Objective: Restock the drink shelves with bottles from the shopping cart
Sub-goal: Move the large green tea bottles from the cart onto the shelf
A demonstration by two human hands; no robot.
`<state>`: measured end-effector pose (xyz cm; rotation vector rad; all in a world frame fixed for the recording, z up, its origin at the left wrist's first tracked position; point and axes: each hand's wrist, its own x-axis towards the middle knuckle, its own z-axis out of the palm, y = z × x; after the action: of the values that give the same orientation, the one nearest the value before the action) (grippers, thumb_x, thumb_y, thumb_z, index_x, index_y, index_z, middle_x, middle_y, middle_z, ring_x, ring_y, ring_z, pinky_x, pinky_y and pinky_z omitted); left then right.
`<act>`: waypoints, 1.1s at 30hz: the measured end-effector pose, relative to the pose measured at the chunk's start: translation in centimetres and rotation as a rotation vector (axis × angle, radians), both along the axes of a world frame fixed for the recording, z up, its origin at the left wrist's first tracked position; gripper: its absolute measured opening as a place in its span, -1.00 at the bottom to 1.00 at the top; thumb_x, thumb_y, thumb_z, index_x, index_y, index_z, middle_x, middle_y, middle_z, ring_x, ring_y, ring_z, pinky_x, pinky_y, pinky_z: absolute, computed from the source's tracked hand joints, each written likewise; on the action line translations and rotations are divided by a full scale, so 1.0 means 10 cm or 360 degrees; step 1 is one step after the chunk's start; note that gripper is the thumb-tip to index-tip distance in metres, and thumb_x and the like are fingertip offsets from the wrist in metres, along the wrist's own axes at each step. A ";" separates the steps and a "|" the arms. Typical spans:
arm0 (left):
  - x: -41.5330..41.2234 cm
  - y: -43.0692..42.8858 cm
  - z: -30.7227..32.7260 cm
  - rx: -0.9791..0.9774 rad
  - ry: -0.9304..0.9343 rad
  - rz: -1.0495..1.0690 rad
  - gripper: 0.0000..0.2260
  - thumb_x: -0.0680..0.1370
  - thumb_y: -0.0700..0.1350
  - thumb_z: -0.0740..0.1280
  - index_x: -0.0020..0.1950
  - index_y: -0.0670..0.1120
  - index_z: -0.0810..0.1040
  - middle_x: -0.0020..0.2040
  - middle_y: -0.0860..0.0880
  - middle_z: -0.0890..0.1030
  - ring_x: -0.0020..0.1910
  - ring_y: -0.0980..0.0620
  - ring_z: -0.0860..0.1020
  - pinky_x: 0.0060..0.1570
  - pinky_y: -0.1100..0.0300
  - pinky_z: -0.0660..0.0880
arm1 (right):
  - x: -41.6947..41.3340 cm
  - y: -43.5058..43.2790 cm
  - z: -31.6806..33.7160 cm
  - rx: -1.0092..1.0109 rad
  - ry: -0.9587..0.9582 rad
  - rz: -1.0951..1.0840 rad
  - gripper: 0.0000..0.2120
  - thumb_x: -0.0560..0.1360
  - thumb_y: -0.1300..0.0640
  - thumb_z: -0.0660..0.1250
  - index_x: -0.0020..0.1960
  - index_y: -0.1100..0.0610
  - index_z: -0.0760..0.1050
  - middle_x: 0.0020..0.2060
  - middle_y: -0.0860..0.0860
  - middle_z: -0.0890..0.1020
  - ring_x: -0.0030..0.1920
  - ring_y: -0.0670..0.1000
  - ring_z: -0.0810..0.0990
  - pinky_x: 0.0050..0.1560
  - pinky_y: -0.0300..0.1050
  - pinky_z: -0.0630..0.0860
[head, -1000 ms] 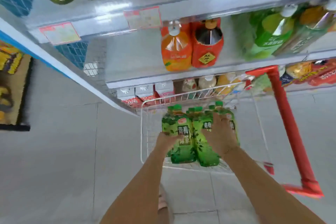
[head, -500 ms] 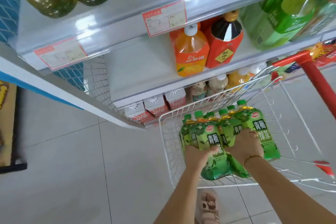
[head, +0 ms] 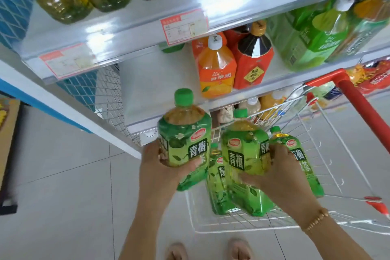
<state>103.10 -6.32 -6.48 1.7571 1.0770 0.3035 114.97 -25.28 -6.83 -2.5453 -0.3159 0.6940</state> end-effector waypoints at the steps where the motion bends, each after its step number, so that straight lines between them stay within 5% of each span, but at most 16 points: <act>1: -0.01 0.17 0.07 0.0154 -0.0047 0.0007 -0.43 0.11 -0.07 0.65 -0.04 0.17 0.42 -0.02 0.11 0.56 -0.07 0.21 0.57 -0.18 0.35 0.51 | -0.01 0.10 0.09 0.0157 -0.0048 0.0007 -0.21 0.10 -0.15 0.59 0.17 0.11 0.31 -0.06 -0.04 0.49 -0.13 -0.07 0.49 -0.24 -0.38 0.41; 5: 0.03 0.79 0.00 0.0609 -0.0140 0.0080 -0.40 0.13 -0.05 0.64 0.07 0.07 0.44 0.09 -0.02 0.50 -0.02 0.04 0.52 -0.13 0.32 0.44 | -0.03 0.70 0.23 0.0811 -0.0321 -0.0016 -0.24 0.07 -0.08 0.61 0.15 0.05 0.34 -0.05 -0.12 0.45 -0.16 -0.22 0.42 -0.24 -0.66 0.30; 10: 0.20 1.21 -0.23 0.0747 -0.0293 0.0135 -0.34 0.15 -0.03 0.63 0.19 -0.07 0.47 0.12 -0.04 0.45 0.02 0.01 0.49 -0.04 0.18 0.47 | 0.03 1.40 0.07 0.1211 -0.0567 -0.0120 -0.21 0.13 -0.02 0.62 0.22 0.09 0.30 0.01 -0.15 0.36 -0.03 -0.29 0.30 -0.06 -0.56 0.30; 15: 0.47 1.55 -0.55 0.0730 -0.0469 0.0156 -0.34 0.16 -0.01 0.62 0.21 -0.03 0.48 0.17 -0.02 0.48 0.05 0.01 0.54 0.04 0.10 0.54 | 0.28 1.75 -0.18 0.1304 -0.0863 -0.0045 -0.19 0.13 -0.02 0.63 0.23 0.14 0.30 0.11 -0.02 0.41 0.11 -0.12 0.41 0.07 -0.31 0.43; 20: 0.76 1.78 -0.83 0.0608 -0.0725 0.0203 -0.45 0.17 0.02 0.61 0.10 0.02 0.51 0.11 -0.04 0.51 0.02 0.01 0.56 0.01 0.06 0.57 | 0.40 2.07 -0.48 0.1406 -0.1090 0.0082 -0.21 0.16 0.03 0.63 0.23 0.17 0.29 0.11 0.01 0.41 0.09 -0.11 0.40 0.06 -0.47 0.35; 24: 0.83 1.94 -0.98 0.0591 -0.0779 0.0290 -0.53 0.23 -0.05 0.60 0.06 -0.07 0.51 0.09 -0.06 0.50 0.00 -0.01 0.52 -0.18 0.27 0.43 | 0.46 2.26 -0.71 0.1409 -0.1275 0.0132 -0.23 0.17 0.05 0.62 0.23 0.24 0.33 0.08 0.06 0.41 0.02 -0.19 0.32 0.03 -0.66 0.19; 27: 0.83 2.04 -1.09 0.0420 -0.0964 0.0271 -0.52 0.25 -0.09 0.60 0.09 0.01 0.50 0.09 -0.03 0.56 -0.01 0.03 0.58 -0.24 0.38 0.46 | 0.56 2.45 -0.79 0.1373 -0.1370 0.0142 -0.20 0.19 -0.01 0.60 0.27 0.25 0.31 0.13 0.10 0.42 0.13 -0.05 0.37 0.09 -0.47 0.23; 30: 0.82 2.07 -1.13 0.0360 -0.1058 0.0252 -0.46 0.25 -0.10 0.59 0.16 0.00 0.48 0.08 -0.01 0.60 0.01 0.03 0.60 -0.04 0.20 0.55 | 0.71 2.59 -0.88 0.1279 -0.1277 0.0111 -0.19 0.26 -0.06 0.55 0.36 0.20 0.28 0.20 0.08 0.45 0.21 0.00 0.41 0.13 -0.36 0.28; 33: 0.82 2.08 -1.12 0.0263 -0.1122 0.0185 -0.39 0.27 -0.13 0.58 0.27 -0.02 0.45 0.11 0.02 0.60 0.03 0.06 0.59 -0.02 0.20 0.54 | 0.83 2.67 -0.93 0.1328 -0.1138 0.0026 -0.24 0.36 0.06 0.50 0.43 0.17 0.21 0.11 0.07 0.56 0.08 0.04 0.54 0.10 -0.22 0.41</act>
<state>111.30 14.47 -17.65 1.5366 0.6457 1.0211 123.29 1.39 -16.15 -1.8679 -0.6864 -0.3427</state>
